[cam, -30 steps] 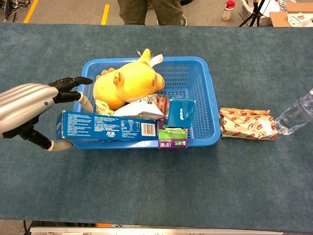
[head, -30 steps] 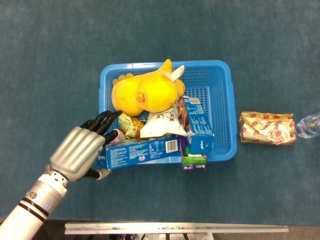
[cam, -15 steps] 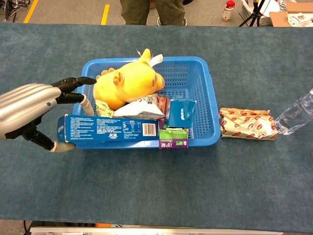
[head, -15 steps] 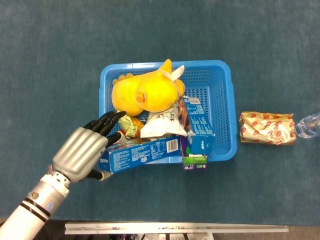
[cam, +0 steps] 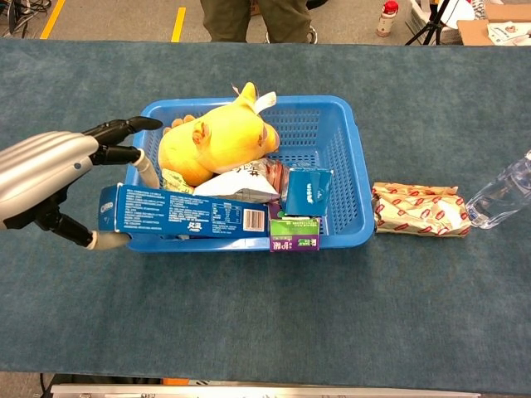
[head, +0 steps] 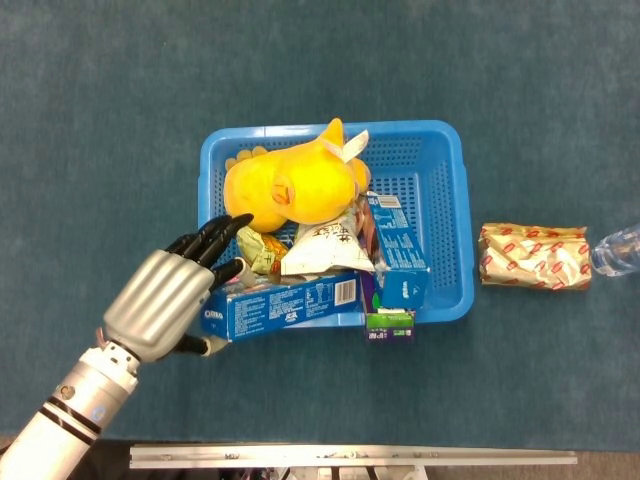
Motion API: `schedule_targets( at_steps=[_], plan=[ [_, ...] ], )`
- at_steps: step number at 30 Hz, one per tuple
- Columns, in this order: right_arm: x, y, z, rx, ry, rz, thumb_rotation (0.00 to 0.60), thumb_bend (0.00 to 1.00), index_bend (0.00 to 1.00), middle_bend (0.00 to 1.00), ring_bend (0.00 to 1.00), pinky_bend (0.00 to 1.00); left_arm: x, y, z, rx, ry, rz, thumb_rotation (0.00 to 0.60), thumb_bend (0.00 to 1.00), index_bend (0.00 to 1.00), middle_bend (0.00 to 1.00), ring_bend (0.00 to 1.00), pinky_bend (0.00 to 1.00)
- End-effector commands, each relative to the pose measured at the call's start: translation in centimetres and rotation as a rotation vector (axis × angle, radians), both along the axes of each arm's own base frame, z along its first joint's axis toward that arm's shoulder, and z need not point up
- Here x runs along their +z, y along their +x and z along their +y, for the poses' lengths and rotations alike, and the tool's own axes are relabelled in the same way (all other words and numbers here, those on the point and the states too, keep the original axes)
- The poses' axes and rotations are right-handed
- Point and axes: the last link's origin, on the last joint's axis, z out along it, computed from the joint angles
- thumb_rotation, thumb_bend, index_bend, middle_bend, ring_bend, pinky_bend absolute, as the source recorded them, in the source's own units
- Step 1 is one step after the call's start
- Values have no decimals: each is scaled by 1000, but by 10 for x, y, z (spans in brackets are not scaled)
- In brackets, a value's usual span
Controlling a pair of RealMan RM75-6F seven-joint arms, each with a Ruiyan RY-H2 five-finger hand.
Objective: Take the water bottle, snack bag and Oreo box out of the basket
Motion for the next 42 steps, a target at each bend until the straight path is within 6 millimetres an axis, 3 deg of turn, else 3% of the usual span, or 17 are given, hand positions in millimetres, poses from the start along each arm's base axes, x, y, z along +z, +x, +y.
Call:
schedule_targets(
  at_steps=[1,21,42],
  plan=[
    [0,0,0,-1,-2,0,600,0,334,336,333,303,3,1,0,3,9,-10,600,172,519,0,52,227],
    [2,-3,0,-8,-10,-4,600,0,334,336,333,303,26,8,1,-7,94,-19,600,172,643,0,69,229],
    [4,-3,2,-8,-21,-10,600,0,334,336,333,303,66,26,14,-65,259,-28,600,173,762,46,111,253]
  ],
)
